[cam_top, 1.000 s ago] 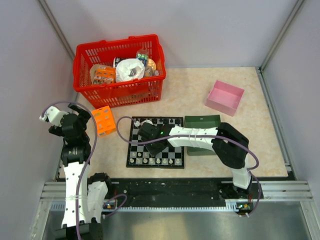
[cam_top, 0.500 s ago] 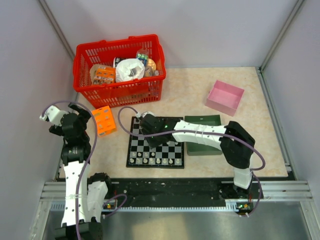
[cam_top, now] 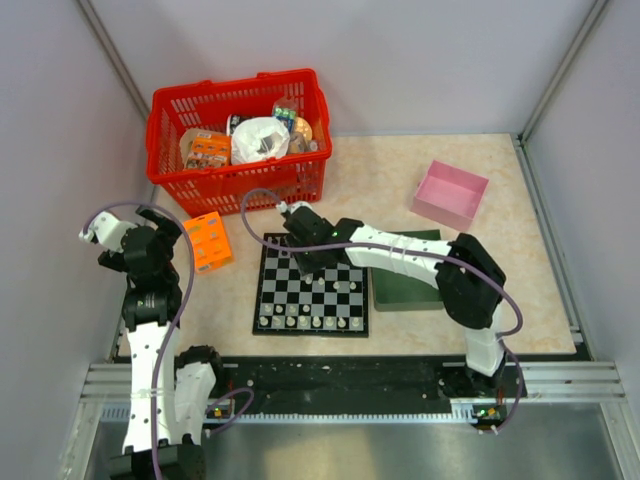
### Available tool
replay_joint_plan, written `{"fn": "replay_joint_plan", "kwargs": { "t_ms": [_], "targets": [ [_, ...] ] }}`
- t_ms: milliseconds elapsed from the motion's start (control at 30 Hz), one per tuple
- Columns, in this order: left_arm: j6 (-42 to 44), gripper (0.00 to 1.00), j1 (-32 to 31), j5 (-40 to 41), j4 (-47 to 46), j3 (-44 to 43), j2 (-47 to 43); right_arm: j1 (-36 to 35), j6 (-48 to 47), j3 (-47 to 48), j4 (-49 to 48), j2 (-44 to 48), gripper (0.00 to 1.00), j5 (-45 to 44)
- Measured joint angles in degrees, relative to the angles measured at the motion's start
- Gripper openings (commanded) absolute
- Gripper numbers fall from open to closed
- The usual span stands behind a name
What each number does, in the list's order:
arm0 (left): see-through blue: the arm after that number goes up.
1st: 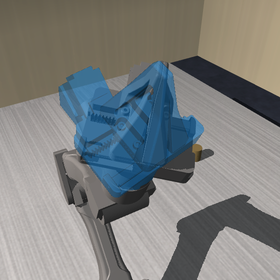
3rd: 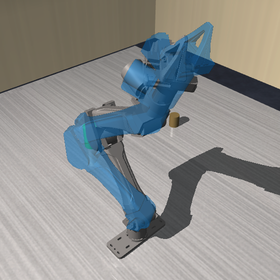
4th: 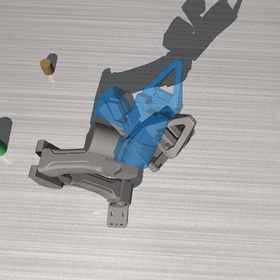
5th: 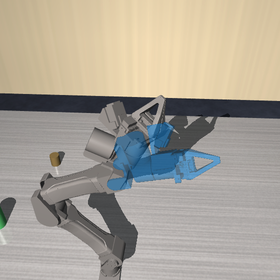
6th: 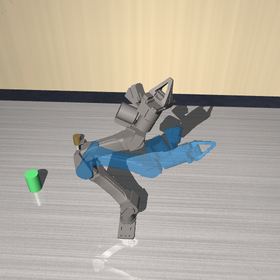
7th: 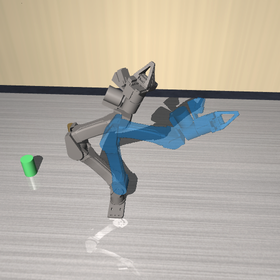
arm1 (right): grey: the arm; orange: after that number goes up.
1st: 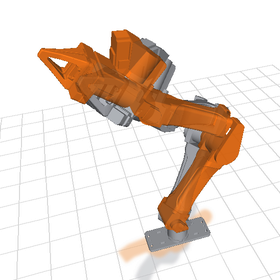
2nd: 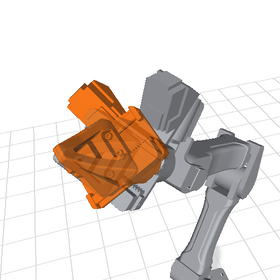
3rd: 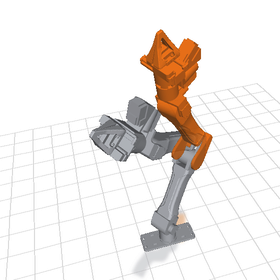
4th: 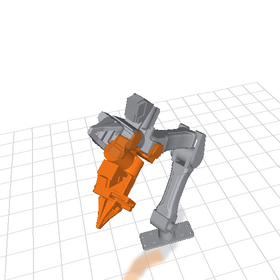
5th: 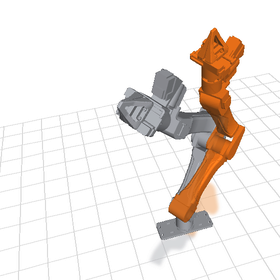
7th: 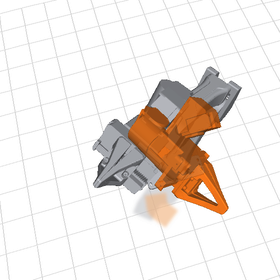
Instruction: Set up the chess pieces on the board
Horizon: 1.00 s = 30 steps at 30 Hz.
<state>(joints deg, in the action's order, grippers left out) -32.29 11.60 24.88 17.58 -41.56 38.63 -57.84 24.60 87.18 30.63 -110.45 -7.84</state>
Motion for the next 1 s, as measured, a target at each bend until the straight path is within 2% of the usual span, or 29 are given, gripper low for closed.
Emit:
{"fn": "replay_joint_plan", "kwargs": {
  "t_ms": [367,1000],
  "targets": [
    [0.0,0.99,0.0,0.0,0.0,0.0,0.0,0.0,-0.2,0.4,-0.1,-4.5,0.34,0.9],
    [0.0,0.99,0.0,0.0,0.0,0.0,0.0,0.0,-0.2,0.7,0.3,-5.5,0.29,1.7]
  ]
}}
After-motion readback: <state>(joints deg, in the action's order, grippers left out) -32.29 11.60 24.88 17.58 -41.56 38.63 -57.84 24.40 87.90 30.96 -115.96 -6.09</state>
